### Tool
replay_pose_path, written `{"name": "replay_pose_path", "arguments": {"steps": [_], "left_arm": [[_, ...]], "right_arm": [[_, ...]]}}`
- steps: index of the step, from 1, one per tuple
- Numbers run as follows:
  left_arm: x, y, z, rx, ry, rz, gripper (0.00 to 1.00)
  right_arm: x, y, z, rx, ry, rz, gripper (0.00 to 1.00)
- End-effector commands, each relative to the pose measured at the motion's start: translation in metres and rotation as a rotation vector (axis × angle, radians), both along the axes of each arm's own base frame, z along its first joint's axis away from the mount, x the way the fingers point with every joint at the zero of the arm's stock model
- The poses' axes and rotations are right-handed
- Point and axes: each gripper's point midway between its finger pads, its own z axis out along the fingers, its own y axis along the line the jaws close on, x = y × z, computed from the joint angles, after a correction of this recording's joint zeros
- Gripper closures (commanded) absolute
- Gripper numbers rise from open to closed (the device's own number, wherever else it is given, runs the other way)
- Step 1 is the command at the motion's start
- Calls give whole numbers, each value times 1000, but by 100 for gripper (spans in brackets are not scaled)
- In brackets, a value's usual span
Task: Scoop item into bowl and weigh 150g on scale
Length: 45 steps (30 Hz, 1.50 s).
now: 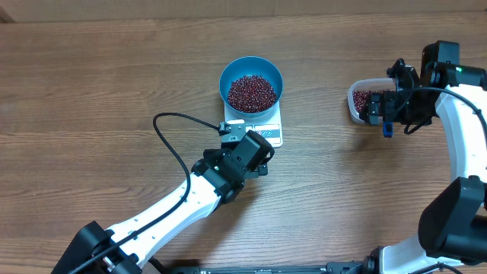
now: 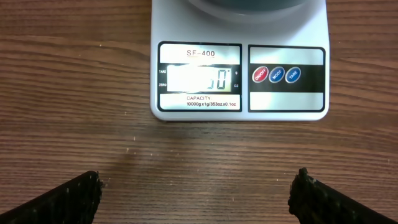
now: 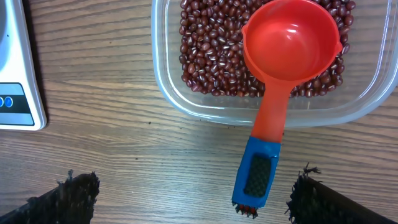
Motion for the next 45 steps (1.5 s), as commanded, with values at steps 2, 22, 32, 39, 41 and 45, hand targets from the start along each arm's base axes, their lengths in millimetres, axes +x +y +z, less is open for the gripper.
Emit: {"name": "replay_pose_path", "arguments": {"steps": [2, 22, 32, 39, 41, 45], "left_arm": [[0, 7, -5, 22, 0, 21, 1], [0, 7, -5, 21, 0, 21, 0], [1, 6, -4, 18, -3, 21, 1], [8, 0, 1, -9, -37, 18, 1], [12, -3, 5, -17, -60, 4, 1], [17, -7, 9, -32, -81, 1, 0]], "right_arm": [[4, -2, 11, 0, -39, -4, 0], [4, -2, 11, 0, -39, -4, 0], [4, -2, 11, 0, -39, -4, 0], [4, -2, 11, 0, -39, -4, 0], [4, -2, 11, 0, -39, -4, 0], [4, -2, 11, 0, -39, -4, 0]]}}
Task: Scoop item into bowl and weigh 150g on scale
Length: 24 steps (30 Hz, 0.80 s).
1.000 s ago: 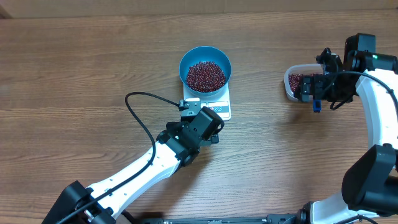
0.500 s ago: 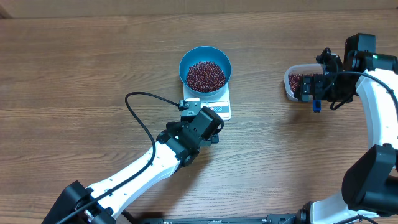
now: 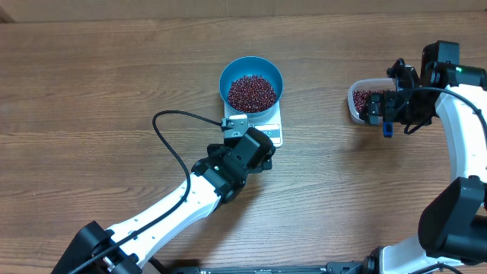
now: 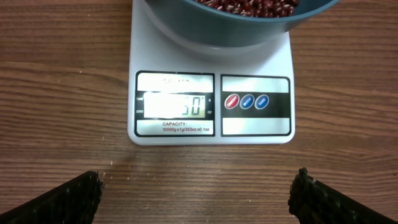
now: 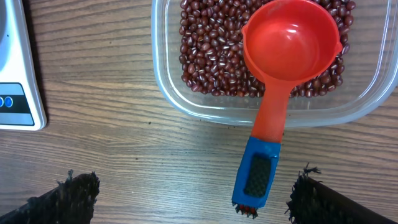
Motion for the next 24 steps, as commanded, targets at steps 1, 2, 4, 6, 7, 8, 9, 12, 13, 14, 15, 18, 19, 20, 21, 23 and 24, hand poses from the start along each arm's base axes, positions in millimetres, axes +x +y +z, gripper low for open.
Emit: {"name": "replay_pose_path", "arguments": {"steps": [1, 2, 4, 6, 7, 8, 9, 12, 13, 14, 15, 18, 19, 20, 21, 23, 24], "left_arm": [[2, 7, -4, 34, -9, 5, 1], [2, 7, -4, 34, -10, 6, 1], [4, 9, -4, 35, -11, 12, 1], [5, 11, -4, 35, -10, 20, 1], [6, 13, -4, 35, -10, 25, 1], [7, 14, -4, 33, -8, 28, 1], [8, 16, -4, 33, -8, 33, 0], [10, 19, -4, 30, -5, 43, 0], [10, 19, -4, 31, -4, 43, 1], [10, 19, -4, 31, -4, 43, 0], [9, 19, -4, 30, -3, 42, 0], [9, 18, -5, 24, 3, 37, 0], [8, 17, -5, 21, 5, 34, 1], [8, 17, -4, 18, 5, 33, 1], [8, 16, -4, 15, 5, 31, 1], [8, 16, -1, 8, 0, 29, 0], [8, 16, 2, 4, -5, 29, 0]], "right_arm": [[4, -2, 11, 0, -39, -4, 0], [4, -2, 11, 0, -39, -4, 0], [4, -2, 11, 0, -39, -4, 0], [4, -2, 11, 0, -39, -4, 0], [4, -2, 11, 0, -39, -4, 0], [4, -2, 11, 0, -39, -4, 0], [4, -2, 11, 0, -39, -4, 0], [4, -2, 11, 0, -39, -4, 0], [4, -2, 11, 0, -39, -4, 0], [4, -2, 11, 0, -39, -4, 0], [4, -2, 11, 0, -39, -4, 0], [4, -2, 11, 0, -39, -4, 0], [4, -2, 11, 0, -39, -4, 0], [4, -2, 11, 0, -39, -4, 0], [4, -2, 11, 0, -39, -4, 0], [4, -2, 11, 0, -39, -4, 0], [4, -2, 11, 0, -39, -4, 0]]}}
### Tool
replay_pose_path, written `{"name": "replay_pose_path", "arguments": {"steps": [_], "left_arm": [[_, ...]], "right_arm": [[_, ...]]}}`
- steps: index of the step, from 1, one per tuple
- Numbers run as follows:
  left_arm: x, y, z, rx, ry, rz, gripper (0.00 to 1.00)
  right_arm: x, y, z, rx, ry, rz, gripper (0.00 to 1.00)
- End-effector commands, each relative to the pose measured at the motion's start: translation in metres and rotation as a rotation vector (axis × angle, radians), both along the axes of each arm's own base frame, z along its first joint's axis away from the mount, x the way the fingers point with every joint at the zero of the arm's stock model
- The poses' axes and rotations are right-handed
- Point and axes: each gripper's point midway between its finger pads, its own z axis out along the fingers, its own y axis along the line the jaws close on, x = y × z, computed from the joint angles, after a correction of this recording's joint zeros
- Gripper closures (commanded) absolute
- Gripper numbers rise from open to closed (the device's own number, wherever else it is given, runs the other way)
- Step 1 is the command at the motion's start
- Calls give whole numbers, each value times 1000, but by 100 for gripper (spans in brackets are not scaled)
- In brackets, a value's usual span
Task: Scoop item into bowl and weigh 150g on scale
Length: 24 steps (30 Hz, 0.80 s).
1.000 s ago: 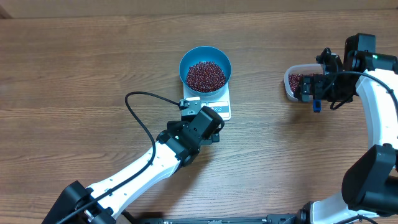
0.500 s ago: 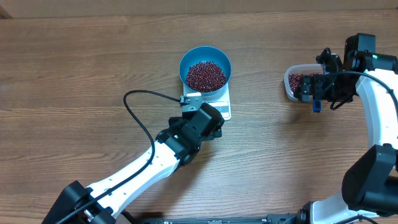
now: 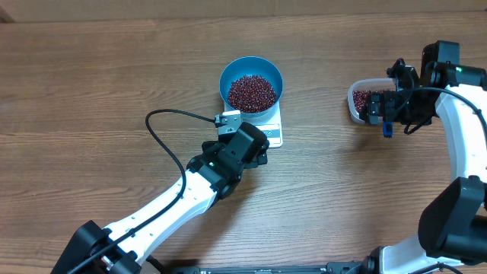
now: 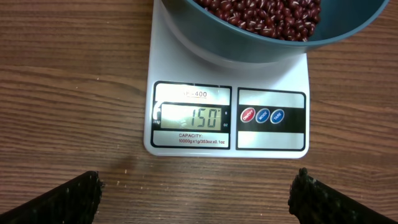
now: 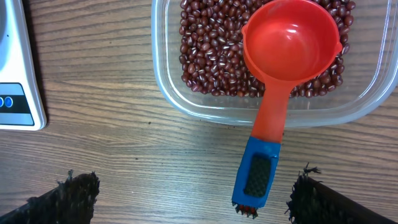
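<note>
A blue bowl (image 3: pixel 251 82) full of red beans stands on the white scale (image 4: pixel 227 118), whose display reads 150. My left gripper (image 4: pixel 196 198) hovers open just in front of the scale, nothing between its fingers. At the right, a clear tub of red beans (image 5: pixel 273 62) holds a red scoop (image 5: pixel 289 46) with a blue handle that sticks out over the tub's near rim. My right gripper (image 5: pixel 189 199) stands open around the handle's end, apart from it.
A black cable (image 3: pixel 163 133) loops from the left arm over the wooden table. The scale's corner (image 5: pixel 15 81) shows at the left edge of the right wrist view.
My left gripper has shifted a little left and back from the scale, so the display now reads clearly as 150. The right arm and the scoop have not moved.
The left gripper was open close over the scale's display, which was glared out. Then it sat farther back with the bowl's rim in view. Now the bowl and a readable 150 show. The right gripper stayed open by the scoop handle throughout.
</note>
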Motion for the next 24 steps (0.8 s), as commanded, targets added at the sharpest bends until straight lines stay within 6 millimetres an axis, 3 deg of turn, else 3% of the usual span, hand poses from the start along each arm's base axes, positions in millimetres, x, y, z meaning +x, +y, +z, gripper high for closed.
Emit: {"name": "replay_pose_path", "arguments": {"steps": [1, 7, 16, 20, 24], "left_arm": [[-1, 3, 5, 4, -13, -15, 1], [-4, 6, 35, -7, -76, -54, 1], [-15, 46, 83, -5, -151, -35, 1], [-18, 68, 95, -24, -183, 14, 0], [-27, 88, 94, -60, -210, 51, 1]], "right_arm": [[4, -2, 11, 0, -39, -3, 0], [4, -2, 11, 0, -39, -3, 0], [4, -2, 11, 0, -39, -3, 0], [4, -2, 11, 0, -39, -3, 0], [4, -2, 11, 0, -39, -3, 0]]}}
